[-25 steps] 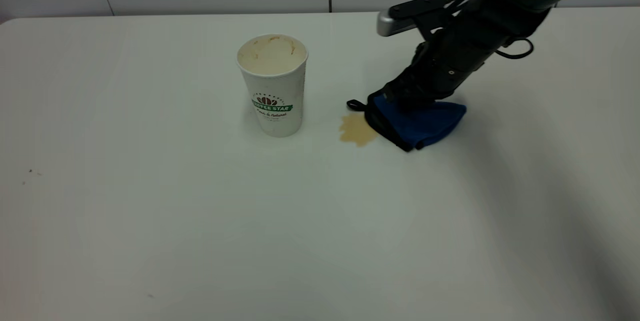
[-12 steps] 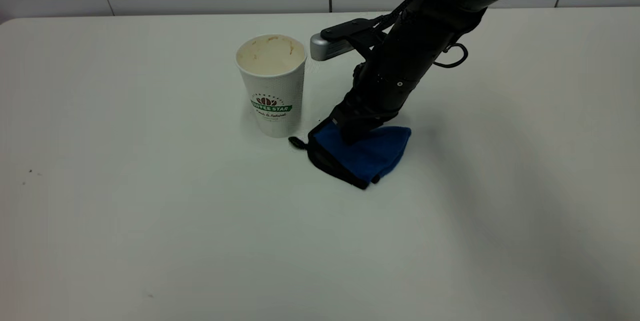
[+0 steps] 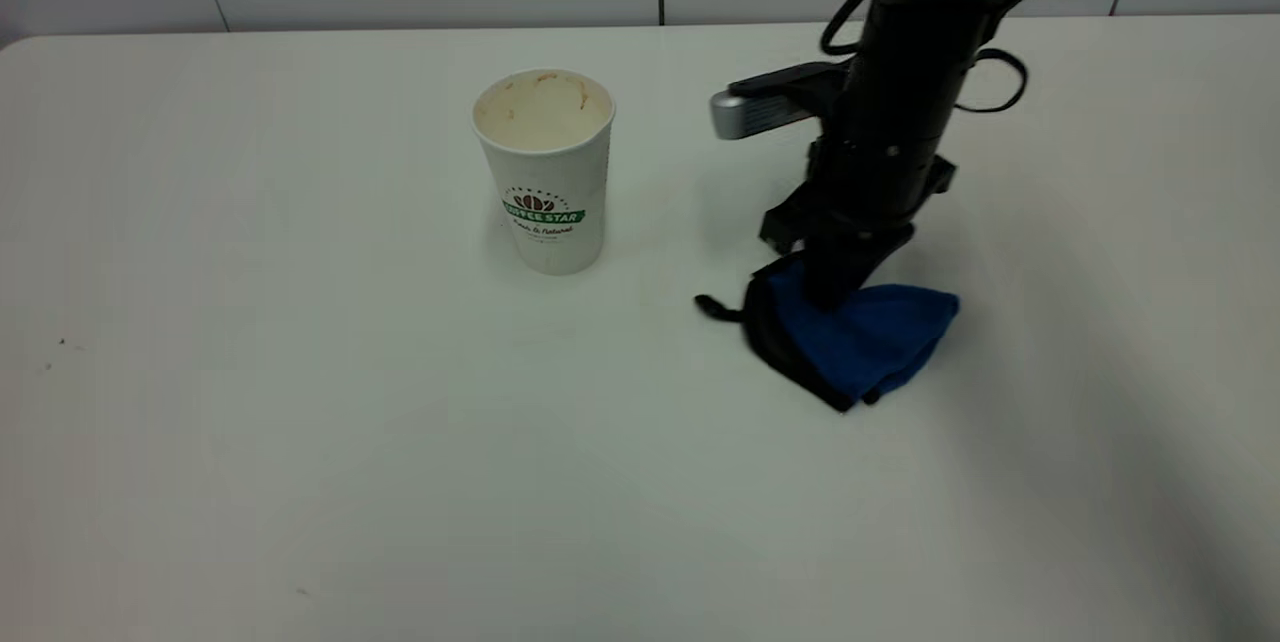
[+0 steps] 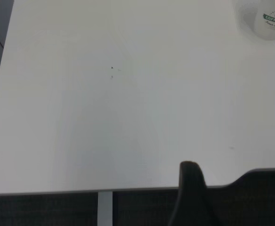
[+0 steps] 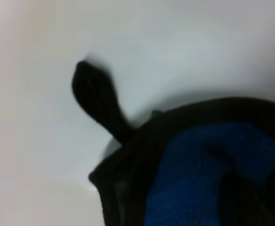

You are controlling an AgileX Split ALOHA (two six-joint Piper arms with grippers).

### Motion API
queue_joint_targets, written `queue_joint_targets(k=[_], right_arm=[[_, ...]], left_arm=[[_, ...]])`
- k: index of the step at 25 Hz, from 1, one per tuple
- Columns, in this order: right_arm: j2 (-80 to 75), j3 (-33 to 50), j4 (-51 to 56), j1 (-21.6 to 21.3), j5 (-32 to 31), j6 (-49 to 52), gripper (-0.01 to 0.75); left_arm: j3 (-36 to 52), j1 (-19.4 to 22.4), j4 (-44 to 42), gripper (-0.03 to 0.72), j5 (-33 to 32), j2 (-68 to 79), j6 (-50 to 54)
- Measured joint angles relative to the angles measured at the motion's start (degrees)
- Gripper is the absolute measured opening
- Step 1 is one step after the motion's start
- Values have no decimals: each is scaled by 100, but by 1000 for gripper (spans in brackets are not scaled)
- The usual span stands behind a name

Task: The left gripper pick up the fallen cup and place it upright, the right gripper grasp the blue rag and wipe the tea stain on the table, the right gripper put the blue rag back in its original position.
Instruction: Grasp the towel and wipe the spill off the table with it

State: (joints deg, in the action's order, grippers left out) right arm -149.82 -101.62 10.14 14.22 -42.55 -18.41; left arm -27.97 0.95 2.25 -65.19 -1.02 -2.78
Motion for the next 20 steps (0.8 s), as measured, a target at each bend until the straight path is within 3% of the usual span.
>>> queue_joint_targets(k=[7,12,15,20], right_arm=[[29,0,-960,-1051,315,1383,64],[92,6,-1051,-1211,319,1396,86],[197,64,-1090,-1224,352,1414,159],[706,171,-915,-1292,-46,1436,416]], left_arm=[[0,0,0,541,0,0,5],[0,0,0,541,0,0,5],[0,0,0,541,0,0,5],[0,0,0,541,0,0,5]])
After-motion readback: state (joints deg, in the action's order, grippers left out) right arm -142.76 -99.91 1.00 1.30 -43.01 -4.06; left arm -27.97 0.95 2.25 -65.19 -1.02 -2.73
